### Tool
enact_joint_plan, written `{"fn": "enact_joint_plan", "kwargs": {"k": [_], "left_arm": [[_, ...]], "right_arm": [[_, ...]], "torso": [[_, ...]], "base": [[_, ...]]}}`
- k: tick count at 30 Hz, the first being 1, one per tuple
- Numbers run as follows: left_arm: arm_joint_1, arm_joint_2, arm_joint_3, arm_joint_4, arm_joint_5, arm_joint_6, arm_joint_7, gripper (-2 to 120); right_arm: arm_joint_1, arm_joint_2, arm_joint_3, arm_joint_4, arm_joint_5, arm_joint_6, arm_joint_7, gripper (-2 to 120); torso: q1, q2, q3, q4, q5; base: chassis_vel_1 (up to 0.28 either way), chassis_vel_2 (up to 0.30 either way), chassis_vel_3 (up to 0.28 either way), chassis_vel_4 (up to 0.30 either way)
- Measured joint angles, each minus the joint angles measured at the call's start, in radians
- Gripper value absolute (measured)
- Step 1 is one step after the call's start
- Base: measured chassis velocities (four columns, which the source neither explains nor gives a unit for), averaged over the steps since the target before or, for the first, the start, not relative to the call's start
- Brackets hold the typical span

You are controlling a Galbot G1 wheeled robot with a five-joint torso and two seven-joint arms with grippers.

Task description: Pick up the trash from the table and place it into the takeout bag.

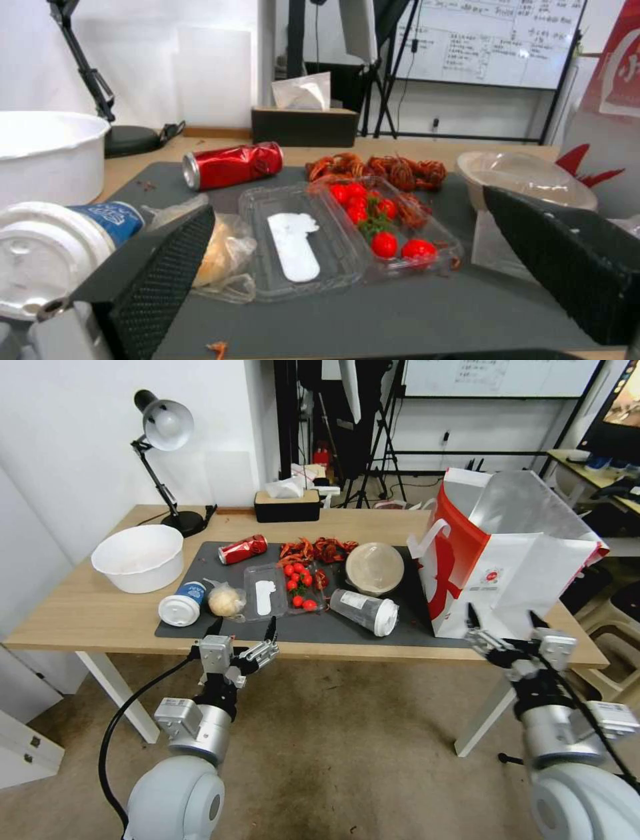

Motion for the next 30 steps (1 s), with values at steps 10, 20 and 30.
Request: {"fn": "enact_joint_plan", "kwargs": {"k": [10,20,30], "left_arm": [[0.007,-0.005,-0.01,0.016,0.009,-0.022,0.004,100],[0.019,-0.024,-0.015,0.025,0.028,-0.038,0.005,100],[0.027,-0.034,-0.022,0.026,0.037,-0.049,0.005,100]], "right_arm": [[0.093,-0.124,-0.12,-0.124,0.095,0.005,0.014,100],[0.254,-0.224,-0.211,-0.293,0.262,-0.001,-0.051,100],[0.319,-0.256,-0.229,-0.342,0.298,-0.028,-0.1,100]], "torso": [[0.0,0.0,0.0,0.0,0.0],[0.0,0.0,0.0,-0.0001,0.0],[0.0,0.0,0.0,0.0,-0.0001]], "base": [[0.0,0.0,0.0,0.0],[0.0,0.0,0.0,0.0],[0.0,0.0,0.0,0.0]]}}
